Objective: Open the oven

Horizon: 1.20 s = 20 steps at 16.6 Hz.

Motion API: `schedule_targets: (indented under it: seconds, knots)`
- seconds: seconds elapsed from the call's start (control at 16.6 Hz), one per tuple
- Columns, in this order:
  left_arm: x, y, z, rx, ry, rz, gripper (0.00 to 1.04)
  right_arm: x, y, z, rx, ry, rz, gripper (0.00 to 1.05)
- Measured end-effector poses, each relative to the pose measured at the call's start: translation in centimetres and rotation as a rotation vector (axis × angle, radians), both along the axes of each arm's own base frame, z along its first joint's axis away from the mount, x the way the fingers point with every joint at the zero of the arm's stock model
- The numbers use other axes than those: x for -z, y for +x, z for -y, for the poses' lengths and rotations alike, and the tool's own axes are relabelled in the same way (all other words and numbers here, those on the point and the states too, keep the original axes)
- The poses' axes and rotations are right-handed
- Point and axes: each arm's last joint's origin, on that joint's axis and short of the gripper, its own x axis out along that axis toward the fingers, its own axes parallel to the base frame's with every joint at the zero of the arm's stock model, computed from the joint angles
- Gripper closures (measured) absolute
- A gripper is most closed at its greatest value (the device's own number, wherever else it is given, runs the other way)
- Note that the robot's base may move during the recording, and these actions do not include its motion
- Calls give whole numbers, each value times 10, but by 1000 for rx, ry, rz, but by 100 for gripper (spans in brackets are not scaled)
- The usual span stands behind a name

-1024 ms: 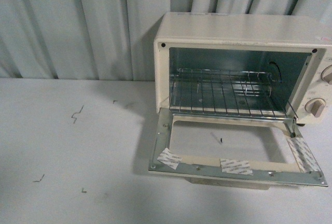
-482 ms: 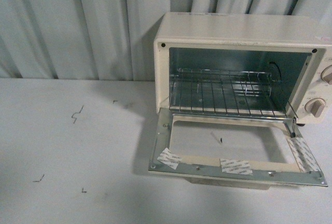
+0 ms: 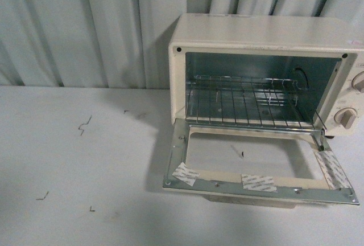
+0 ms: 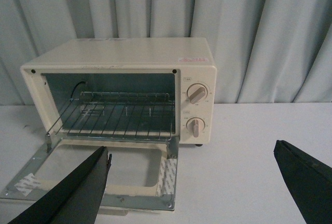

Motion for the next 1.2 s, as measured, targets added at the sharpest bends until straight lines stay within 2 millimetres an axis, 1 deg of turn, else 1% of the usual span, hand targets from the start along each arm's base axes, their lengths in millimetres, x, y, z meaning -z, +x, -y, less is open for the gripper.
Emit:
schedule_targets:
  seconds: [1.2]
  knots:
    - [0,0,0,0,0,0,7,0,0,0,0,0,0,6]
